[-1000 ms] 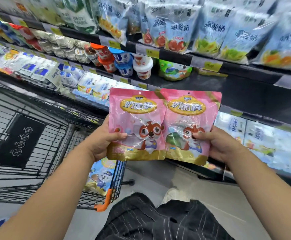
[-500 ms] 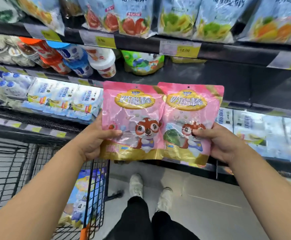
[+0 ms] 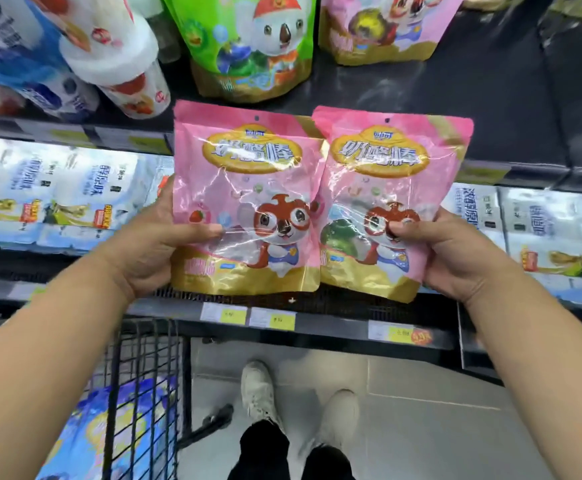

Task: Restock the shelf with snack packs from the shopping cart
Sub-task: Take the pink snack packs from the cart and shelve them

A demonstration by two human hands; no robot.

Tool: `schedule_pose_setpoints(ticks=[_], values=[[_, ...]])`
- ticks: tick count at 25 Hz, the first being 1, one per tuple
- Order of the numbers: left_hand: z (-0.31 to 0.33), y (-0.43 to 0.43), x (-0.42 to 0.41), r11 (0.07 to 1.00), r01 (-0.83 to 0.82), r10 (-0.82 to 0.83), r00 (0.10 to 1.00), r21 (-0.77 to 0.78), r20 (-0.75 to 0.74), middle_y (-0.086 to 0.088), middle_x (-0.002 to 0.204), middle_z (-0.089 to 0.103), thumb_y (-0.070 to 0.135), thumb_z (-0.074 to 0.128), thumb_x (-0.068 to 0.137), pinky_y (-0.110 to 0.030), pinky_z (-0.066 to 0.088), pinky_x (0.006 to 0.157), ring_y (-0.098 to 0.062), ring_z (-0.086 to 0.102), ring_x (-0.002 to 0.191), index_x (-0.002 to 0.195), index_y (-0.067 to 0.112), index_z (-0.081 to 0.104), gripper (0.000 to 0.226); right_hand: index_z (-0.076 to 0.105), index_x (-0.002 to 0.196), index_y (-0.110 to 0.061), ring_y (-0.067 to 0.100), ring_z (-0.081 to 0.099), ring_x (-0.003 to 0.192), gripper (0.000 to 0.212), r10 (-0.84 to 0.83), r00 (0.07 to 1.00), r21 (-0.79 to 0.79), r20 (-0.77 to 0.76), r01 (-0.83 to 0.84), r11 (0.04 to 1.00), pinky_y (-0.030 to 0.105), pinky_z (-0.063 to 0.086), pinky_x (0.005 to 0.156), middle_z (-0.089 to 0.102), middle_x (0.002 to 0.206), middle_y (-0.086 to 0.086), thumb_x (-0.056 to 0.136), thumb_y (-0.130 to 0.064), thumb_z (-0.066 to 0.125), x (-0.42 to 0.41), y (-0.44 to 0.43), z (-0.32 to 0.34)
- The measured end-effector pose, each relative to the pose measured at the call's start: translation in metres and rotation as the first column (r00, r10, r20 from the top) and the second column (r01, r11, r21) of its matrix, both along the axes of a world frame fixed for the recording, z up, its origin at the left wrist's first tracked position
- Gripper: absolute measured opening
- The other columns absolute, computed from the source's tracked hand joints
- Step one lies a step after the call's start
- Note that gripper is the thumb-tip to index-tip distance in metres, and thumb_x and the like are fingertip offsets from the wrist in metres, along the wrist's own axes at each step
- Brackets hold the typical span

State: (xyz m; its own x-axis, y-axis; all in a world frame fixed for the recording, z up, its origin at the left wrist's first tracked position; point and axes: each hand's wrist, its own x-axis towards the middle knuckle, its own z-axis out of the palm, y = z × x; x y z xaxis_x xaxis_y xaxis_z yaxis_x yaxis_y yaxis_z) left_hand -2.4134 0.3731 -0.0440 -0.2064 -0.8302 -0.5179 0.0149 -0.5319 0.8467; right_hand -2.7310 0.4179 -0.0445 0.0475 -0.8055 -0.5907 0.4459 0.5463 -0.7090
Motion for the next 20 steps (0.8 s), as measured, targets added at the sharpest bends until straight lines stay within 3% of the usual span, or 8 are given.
schedule_pose_setpoints(ticks=[7,12,17,20], values=[[-0.015,-0.034,-0.018,0.996,-0.004,-0.001,0.998,-0.086,-0.060,-0.008,0.127,0.068,-0.008,0.061,0.069,-0.044,0.053,0.094,-0.029,0.067,0.112,0.137,0.029,0.049,0.078,0.063,0.113,-0.004,0.025,0.075,0.082,0.045,-0.056,0.997,-0.002,-0.043,0.056,0.998,0.037,0.061,0.063,0.076,0.096,0.013,0.068,0.005,0.060,-0.014,-0.026,-0.019],[-0.017,-0.044,-0.028,0.991,0.036,-0.044,0.997,-0.131,-0.057,-0.009,0.123,0.070,-0.008,0.061,0.068,-0.046,0.055,0.091,-0.032,0.067,0.111,0.138,0.029,0.048,0.080,0.062,0.118,0.001,0.025,0.074,0.086,0.026,-0.004,0.958,0.059,-0.287,0.022,0.998,0.040,0.062,0.074,0.075,0.102,0.016,0.093,-0.005,0.058,-0.018,-0.035,-0.027],[-0.007,-0.055,-0.032,0.979,0.065,-0.080,0.994,-0.194,-0.068,-0.007,0.117,0.072,-0.010,0.059,0.068,-0.038,0.060,0.079,-0.024,0.072,0.099,0.131,0.032,0.055,0.076,0.044,0.122,0.017,0.031,0.072,0.094,0.035,-0.094,0.936,-0.035,-0.338,0.087,0.996,0.040,0.062,0.076,0.069,0.114,0.026,0.093,0.001,0.056,-0.021,-0.036,-0.023],[0.001,-0.061,-0.036,0.953,0.094,-0.121,0.990,-0.287,-0.076,-0.005,0.118,0.072,-0.010,0.056,0.069,-0.040,0.060,0.080,-0.023,0.072,0.099,0.135,0.031,0.052,0.078,0.048,0.113,0.020,0.029,0.072,0.090,0.028,-0.157,0.921,-0.149,-0.358,0.110,0.983,0.036,0.061,0.077,0.071,0.103,0.022,0.092,0.003,0.055,-0.027,-0.043,-0.008]])
